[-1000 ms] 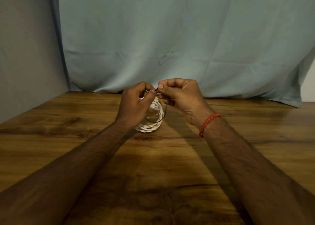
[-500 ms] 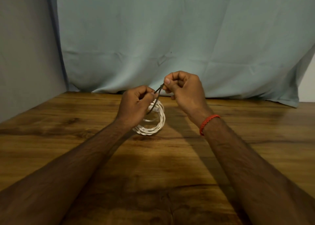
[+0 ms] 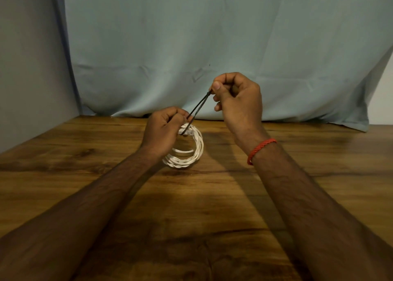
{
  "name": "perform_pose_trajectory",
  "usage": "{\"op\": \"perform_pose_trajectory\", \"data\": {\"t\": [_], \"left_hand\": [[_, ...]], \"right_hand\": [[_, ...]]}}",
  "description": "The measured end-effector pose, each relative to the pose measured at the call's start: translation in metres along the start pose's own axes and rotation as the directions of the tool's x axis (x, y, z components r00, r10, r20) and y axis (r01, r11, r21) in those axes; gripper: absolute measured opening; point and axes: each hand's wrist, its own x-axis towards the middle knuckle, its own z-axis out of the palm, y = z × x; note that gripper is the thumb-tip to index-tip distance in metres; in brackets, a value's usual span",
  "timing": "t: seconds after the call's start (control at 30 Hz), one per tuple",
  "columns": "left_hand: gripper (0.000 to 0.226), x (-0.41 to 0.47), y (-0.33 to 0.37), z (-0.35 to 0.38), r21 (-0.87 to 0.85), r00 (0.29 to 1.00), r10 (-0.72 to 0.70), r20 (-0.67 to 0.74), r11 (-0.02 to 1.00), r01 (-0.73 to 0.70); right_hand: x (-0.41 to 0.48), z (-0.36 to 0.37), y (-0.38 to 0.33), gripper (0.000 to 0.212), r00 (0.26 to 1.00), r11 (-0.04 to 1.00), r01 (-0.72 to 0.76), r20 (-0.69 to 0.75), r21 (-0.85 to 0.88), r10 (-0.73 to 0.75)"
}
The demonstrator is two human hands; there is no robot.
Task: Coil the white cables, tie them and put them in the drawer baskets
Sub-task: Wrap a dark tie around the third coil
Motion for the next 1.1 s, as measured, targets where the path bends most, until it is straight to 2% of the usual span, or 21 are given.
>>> {"op": "perform_pose_trajectory", "data": {"t": [0.23, 0.4, 0.5, 0.7, 0.83, 0.93, 1.0, 1.07, 1.1], "left_hand": [[0.033, -0.001, -0.003, 0.001, 0.017, 0.999, 0.028, 0.031, 0.999, -0.029], [0.026, -0.004, 0.003, 0.003, -0.056, 0.997, 0.036, 0.073, 0.998, -0.032], [0.025, -0.005, 0.006, 0.003, -0.136, 0.996, 0.031, 0.089, 0.991, -0.019], [0.029, -0.009, 0.011, 0.004, -0.141, 0.989, 0.039, 0.143, 0.990, -0.019], [0.022, -0.012, 0.014, 0.003, -0.209, 0.984, 0.032, 0.174, 0.978, 0.005], [0.015, -0.010, 0.011, 0.002, -0.172, 0.982, 0.042, 0.183, 0.985, -0.010], [0.014, -0.008, 0.009, 0.001, -0.144, 0.982, 0.055, 0.178, 0.989, -0.029], [0.014, -0.007, 0.009, 0.001, -0.132, 0.986, 0.044, 0.162, 0.991, -0.022], [0.013, -0.006, 0.010, 0.000, -0.123, 0.988, 0.036, 0.153, 0.992, -0.017]], "right_hand": [[0.014, -0.018, -0.002, 0.020, 0.970, 0.998, 0.055, -0.238, 0.034, -0.046], [0.017, -0.022, 0.003, 0.022, 0.948, 0.997, 0.037, -0.319, 0.061, -0.016], [0.021, -0.026, 0.011, 0.015, 0.932, 0.997, -0.017, -0.361, 0.069, 0.041], [0.023, -0.031, 0.024, 0.018, 0.920, 0.995, -0.092, -0.379, 0.039, 0.100], [0.025, -0.032, 0.029, 0.018, 0.918, 0.993, -0.116, -0.383, -0.018, 0.100], [0.025, -0.032, 0.032, 0.014, 0.920, 0.990, -0.143, -0.369, -0.011, 0.129], [0.024, -0.029, 0.031, 0.011, 0.914, 0.962, -0.226, -0.309, 0.152, 0.263], [0.019, -0.022, 0.025, 0.009, 0.879, 0.815, -0.352, -0.138, 0.460, 0.457], [0.016, -0.018, 0.021, 0.007, 0.858, 0.731, -0.413, -0.039, 0.543, 0.513]]}}
